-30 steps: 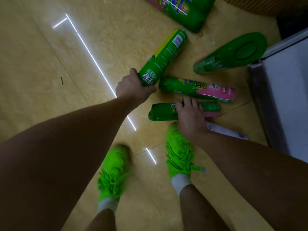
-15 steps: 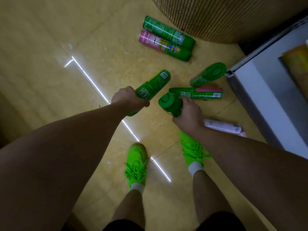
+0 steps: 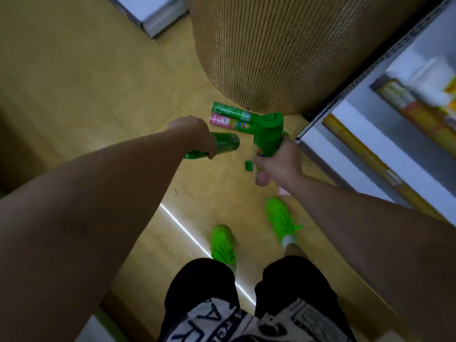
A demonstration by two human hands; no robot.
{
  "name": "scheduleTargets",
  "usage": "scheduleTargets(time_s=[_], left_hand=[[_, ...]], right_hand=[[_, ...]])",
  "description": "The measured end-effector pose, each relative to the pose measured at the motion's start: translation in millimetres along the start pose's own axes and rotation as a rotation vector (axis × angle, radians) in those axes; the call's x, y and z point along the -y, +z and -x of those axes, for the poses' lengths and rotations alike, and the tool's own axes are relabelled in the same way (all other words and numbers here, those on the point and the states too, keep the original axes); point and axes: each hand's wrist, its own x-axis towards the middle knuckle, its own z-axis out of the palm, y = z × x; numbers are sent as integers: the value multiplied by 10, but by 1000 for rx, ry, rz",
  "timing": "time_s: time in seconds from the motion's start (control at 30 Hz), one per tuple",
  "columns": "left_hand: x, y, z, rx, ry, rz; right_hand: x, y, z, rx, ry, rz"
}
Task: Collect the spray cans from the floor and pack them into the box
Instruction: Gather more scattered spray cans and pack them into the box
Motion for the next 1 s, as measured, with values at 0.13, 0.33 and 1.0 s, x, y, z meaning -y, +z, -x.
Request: scheduleTargets(time_s=[0.13, 0.33, 1.0], left_hand=[[-217, -537, 637, -10, 82, -223], [-815, -1048, 1556, -10, 229, -513], [-3667, 125, 5048, -370, 893, -995]], right_hand=[[355, -631, 471, -105, -10, -35], [511, -1512, 1223, -317, 14, -182], [-1390, -3426, 4753, -944, 282, -337]])
